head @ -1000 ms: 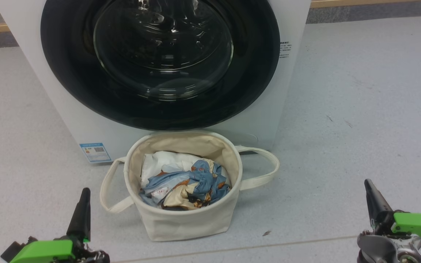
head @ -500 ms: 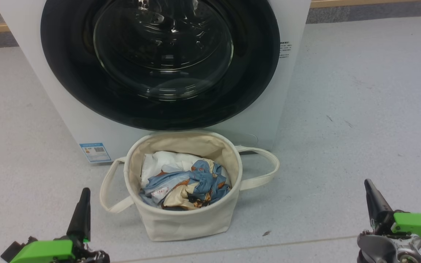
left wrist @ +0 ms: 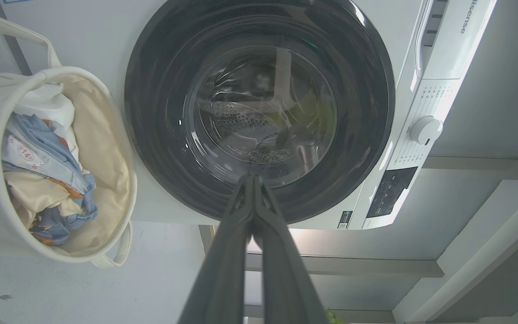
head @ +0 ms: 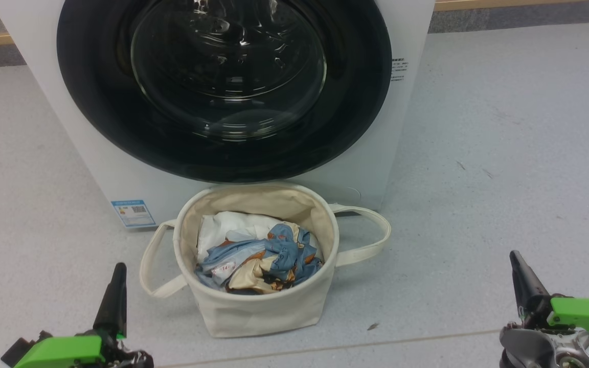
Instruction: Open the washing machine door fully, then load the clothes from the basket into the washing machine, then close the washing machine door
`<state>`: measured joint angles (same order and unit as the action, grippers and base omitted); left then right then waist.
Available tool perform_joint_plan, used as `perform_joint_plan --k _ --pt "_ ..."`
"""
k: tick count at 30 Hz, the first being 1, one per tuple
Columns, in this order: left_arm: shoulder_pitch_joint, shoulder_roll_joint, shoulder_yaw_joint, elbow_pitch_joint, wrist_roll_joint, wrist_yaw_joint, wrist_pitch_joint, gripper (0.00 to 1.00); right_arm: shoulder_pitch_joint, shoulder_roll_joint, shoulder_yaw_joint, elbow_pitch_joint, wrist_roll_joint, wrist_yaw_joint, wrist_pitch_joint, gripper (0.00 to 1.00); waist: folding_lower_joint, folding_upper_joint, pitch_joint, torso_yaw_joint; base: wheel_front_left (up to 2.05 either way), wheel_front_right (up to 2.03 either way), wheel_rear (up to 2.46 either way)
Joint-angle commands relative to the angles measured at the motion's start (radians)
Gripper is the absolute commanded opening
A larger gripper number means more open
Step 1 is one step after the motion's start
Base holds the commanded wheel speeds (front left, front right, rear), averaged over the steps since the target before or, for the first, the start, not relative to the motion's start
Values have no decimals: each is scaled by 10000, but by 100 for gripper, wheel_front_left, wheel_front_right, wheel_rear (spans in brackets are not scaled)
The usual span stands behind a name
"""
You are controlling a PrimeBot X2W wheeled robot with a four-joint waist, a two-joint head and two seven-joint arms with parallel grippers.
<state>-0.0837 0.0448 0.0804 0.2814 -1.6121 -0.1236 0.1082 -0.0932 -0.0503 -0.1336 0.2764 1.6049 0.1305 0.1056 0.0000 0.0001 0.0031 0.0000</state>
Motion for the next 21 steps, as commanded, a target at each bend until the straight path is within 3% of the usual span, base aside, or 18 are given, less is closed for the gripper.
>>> perform_joint_plan --k 1,21 --pt "-242 54 334 -365 36 -71 50 0 -147 1 199 -317 39 2 75 0 0 -1 0 0 0 0 0" --pt "-242 54 333 -365 35 -71 50 0 -147 1 200 -317 39 2 75 0 0 -1 0 0 0 0 0"
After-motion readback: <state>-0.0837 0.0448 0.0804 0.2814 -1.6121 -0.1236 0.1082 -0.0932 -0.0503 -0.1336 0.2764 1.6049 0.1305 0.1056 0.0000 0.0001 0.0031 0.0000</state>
